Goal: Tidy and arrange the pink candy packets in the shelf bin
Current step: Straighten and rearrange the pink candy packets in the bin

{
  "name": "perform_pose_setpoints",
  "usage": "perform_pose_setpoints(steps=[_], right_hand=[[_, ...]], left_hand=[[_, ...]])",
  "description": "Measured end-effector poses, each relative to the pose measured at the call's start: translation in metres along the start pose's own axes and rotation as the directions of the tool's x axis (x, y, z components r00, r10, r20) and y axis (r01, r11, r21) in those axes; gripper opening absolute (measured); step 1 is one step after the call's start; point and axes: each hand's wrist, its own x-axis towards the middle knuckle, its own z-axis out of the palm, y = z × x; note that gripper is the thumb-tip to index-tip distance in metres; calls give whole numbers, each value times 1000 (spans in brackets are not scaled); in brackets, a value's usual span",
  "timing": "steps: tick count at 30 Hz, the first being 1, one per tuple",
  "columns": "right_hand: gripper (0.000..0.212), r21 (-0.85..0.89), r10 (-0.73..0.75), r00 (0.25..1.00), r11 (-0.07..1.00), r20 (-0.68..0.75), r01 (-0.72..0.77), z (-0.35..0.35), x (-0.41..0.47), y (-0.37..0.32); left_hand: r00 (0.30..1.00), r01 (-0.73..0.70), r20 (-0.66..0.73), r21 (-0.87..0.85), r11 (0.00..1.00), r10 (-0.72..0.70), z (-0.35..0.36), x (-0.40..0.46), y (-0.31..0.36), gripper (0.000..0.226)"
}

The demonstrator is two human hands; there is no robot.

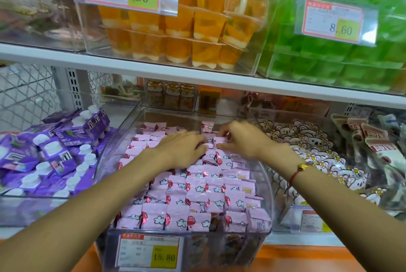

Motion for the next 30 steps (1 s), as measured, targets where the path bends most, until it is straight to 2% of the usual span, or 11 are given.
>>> perform_pose_setpoints(steps=[3, 6, 8, 10, 12, 13, 15, 19, 22, 25, 30], right_hand=[[20, -111, 1, 998, 994, 60, 6, 9, 3, -2], [31, -109, -9, 986, 994, 164, 27, 3, 4, 1], [31, -90, -30, 983, 995, 184, 47, -1, 0, 3], [32, -56, -43, 998, 997, 48, 46, -2, -11, 3], [35, 32, -4, 983, 999, -185, 10, 0, -26, 6], [36, 95, 49, 960, 995, -275, -24, 1, -34, 8], [40, 226, 187, 921, 968, -343, -113, 3, -46, 12], [43, 503, 387, 881, 838, -274, -211, 11, -58, 15], [35, 465, 382, 879, 857, -286, -222, 15, -61, 15], [31, 418, 373, 899, 872, -227, -256, 13, -63, 15], [29, 390, 356, 920, 880, -167, -270, 11, -64, 14]], left_hand=[[1000, 3, -9, -17, 1000, -3, 1, 1, -1, 39], [1000, -5, -10, -36, 999, 5, -1, 1, -2, 36], [1000, -1, -7, -70, 998, 1, -2, 1, -2, 36], [1000, 17, -20, -108, 994, -19, -3, 3, -2, 37], [998, 27, -53, -138, 990, -34, -6, 9, 1, 35], [997, 26, -69, -141, 990, -36, -7, 13, 4, 34], [996, 22, -89, -118, 993, -33, -9, 24, 10, 30], [998, 4, -65, 20, 1000, -2, -15, 44, 24, 28], [1000, 8, 2, 158, 987, -8, -15, 54, 31, 28], [999, 35, 34, 197, 980, -42, -13, 60, 33, 26], [996, 81, -23, 38, 996, -80, -11, 61, 27, 18]])
